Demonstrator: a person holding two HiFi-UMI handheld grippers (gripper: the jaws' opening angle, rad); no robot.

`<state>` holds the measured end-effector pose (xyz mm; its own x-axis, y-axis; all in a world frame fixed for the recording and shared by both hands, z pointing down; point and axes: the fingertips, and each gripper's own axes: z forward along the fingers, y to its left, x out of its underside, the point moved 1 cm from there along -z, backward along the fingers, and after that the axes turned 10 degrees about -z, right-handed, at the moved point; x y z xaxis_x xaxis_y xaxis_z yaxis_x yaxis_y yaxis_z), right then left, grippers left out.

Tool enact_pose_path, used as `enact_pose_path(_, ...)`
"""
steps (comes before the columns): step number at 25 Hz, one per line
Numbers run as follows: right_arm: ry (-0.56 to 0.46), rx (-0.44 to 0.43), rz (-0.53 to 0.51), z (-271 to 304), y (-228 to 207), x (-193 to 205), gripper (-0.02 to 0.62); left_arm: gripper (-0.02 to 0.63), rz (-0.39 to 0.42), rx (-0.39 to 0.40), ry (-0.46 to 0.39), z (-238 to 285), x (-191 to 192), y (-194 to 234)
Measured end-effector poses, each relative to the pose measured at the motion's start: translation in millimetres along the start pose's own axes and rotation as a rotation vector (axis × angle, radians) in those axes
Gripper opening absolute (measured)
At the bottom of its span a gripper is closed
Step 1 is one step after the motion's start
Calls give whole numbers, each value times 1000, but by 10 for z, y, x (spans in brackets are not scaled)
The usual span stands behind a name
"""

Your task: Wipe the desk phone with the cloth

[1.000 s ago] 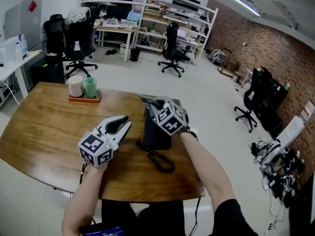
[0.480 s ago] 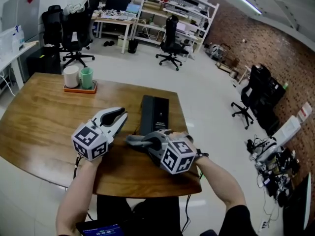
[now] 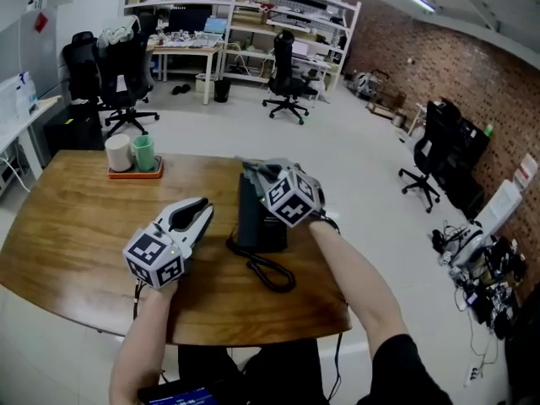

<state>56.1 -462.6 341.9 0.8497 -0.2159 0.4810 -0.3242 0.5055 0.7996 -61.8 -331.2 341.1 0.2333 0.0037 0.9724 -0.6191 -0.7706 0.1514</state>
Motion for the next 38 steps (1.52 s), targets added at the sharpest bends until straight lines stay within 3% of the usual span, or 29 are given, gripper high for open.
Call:
enact_pose_path(5,-14,-93,-110,-187,335,1,25,41,7,5,6,12,-45,-46)
enact_pose_path(11,-113,-336,-263,-823,1236,-113,26,41,7,6,5,5,-45,-27)
enact_pose_path(16,-129,-515,-414,-1242,1764,-63,26,41,4,6,2,8,-33,-19)
enact_pose_path(17,-134,-514,-419,-1258,1741,-66,26,41,4,6,3,10,-29,-19)
enact_pose_path(19,-147,-429,-349,-1159,1450,-97,26,41,5,7,5,10,-21,-18)
enact_pose_path(23,-108,-62,-85,-652,312,-76,26,41,3,4,4,-1,-13,2)
enact_pose_path(26,-67,73,27,-308,-162,-46,26,41,0,2,3,-11,-2,14)
enact_pose_path(30,15,19,-28,-8,-25,107,26,41,-2,-3,-1,-17,-8,-11)
enact_pose_path(33,8,-37,-95,-124,163,63,25,41,3,2,4,-10,-41,-37)
enact_pose_path(38,-44,-232,-204,-542,782,51,25,41,5,0,1,-12,-51,-19)
